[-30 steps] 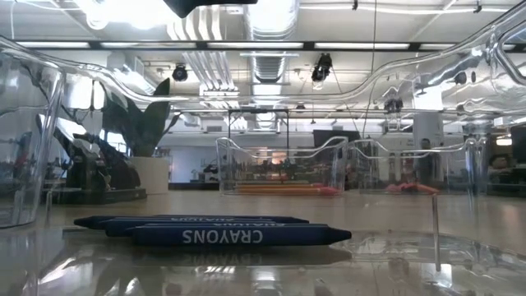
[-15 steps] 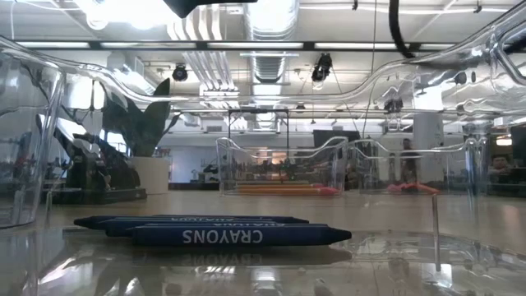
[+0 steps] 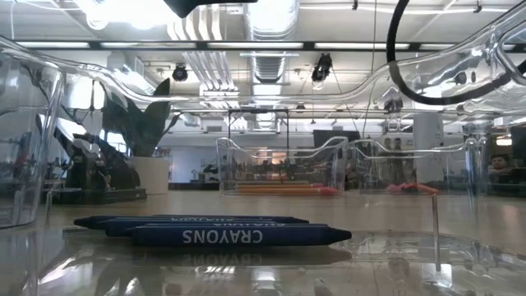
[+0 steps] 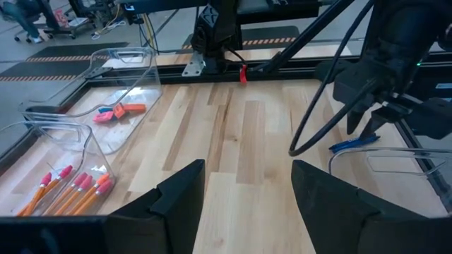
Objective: Sort crayons/erasers/pens/pencils in bins
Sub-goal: Put the blue crayon into the bottom right transparent bin
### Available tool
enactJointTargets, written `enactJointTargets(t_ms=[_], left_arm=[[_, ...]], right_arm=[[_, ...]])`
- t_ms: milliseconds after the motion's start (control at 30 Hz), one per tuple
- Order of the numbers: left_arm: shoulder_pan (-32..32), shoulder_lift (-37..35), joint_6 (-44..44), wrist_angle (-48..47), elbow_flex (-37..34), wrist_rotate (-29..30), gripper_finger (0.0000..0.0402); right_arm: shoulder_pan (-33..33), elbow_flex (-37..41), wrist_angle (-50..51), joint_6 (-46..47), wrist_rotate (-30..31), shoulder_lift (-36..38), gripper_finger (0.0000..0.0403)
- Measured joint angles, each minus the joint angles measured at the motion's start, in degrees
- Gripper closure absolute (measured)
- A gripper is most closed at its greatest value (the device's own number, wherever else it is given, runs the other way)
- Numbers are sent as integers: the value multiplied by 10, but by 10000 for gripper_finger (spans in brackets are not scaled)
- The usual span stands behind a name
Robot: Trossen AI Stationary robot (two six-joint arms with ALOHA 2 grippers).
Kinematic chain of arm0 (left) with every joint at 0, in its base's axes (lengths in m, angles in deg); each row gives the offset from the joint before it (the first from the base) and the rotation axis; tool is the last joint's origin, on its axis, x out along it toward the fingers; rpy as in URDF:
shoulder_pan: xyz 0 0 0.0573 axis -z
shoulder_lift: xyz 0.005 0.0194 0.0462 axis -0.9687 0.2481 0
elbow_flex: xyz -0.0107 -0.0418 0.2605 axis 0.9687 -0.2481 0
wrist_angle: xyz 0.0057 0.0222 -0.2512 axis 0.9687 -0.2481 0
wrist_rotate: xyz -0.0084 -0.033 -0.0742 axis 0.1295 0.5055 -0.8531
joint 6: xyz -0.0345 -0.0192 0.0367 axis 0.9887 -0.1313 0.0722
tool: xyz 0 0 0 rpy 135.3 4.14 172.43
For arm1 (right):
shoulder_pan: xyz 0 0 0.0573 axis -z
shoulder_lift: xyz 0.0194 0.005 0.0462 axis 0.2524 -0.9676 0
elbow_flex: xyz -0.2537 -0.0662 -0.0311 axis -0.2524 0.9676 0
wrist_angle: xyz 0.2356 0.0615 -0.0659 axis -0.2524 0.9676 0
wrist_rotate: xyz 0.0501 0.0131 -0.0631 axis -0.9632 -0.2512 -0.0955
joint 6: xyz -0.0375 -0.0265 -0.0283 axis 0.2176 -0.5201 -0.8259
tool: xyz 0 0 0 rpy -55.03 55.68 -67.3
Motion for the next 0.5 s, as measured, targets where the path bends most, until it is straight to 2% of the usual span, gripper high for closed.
enactJointTargets(t_ms=[500], left_arm=[[0, 0, 0, 0, 0, 0, 204]], right_arm=[[0, 39, -2, 20, 0, 0, 326]])
